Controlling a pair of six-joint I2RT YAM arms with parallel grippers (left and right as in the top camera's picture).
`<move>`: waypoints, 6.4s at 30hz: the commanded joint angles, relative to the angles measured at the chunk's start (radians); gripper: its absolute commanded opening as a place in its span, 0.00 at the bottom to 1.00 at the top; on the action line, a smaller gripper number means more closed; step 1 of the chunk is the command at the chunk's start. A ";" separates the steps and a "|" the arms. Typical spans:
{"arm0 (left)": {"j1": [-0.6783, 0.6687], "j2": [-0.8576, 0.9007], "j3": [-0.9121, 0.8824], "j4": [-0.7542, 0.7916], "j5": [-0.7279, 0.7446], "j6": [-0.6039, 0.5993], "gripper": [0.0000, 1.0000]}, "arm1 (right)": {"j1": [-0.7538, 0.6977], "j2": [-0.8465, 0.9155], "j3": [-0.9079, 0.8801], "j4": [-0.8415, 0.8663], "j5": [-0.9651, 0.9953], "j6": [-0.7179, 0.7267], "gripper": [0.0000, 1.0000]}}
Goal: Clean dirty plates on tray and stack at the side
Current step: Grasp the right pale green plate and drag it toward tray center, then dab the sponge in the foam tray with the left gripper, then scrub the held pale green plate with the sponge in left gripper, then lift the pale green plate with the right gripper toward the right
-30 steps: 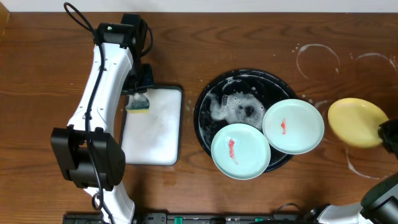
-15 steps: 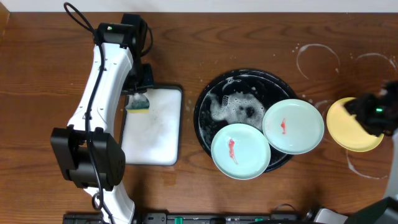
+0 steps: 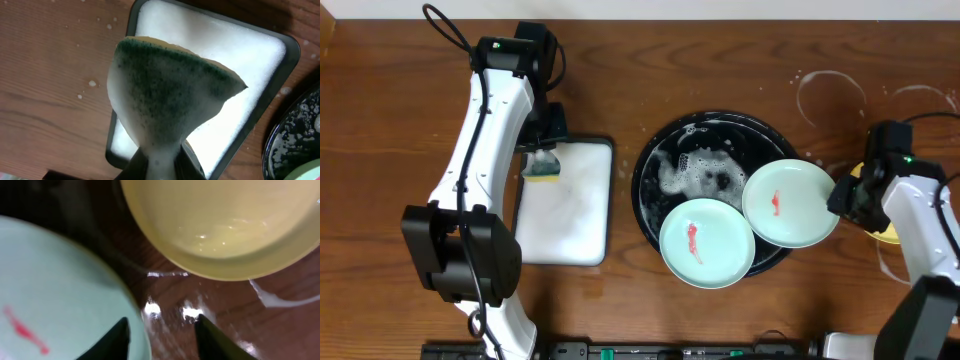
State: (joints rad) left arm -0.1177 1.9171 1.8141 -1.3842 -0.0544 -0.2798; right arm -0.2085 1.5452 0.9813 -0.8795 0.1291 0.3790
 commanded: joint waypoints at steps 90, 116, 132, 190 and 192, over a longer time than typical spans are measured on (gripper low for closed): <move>-0.006 -0.087 -0.340 0.358 0.159 0.020 0.07 | 0.264 0.306 0.080 0.382 -0.335 -0.133 0.01; -0.457 0.119 -0.179 0.870 0.452 -0.178 0.07 | 0.264 0.306 0.080 0.378 -0.336 -0.133 0.01; -0.530 0.432 -0.089 0.929 0.477 -0.356 0.07 | 0.265 0.306 0.080 0.378 -0.336 -0.125 0.01; -0.156 0.092 0.176 -0.124 -0.046 -0.104 0.08 | 0.278 0.252 0.166 0.261 -0.263 -0.220 0.01; -0.123 0.092 0.142 -0.122 -0.011 -0.071 0.08 | 0.299 0.213 0.209 0.213 -0.187 -0.221 0.01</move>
State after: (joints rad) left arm -0.2680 1.9972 1.9942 -1.4986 -0.1497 -0.3843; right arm 0.0586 1.8297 1.1191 -0.6384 -0.1902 0.1894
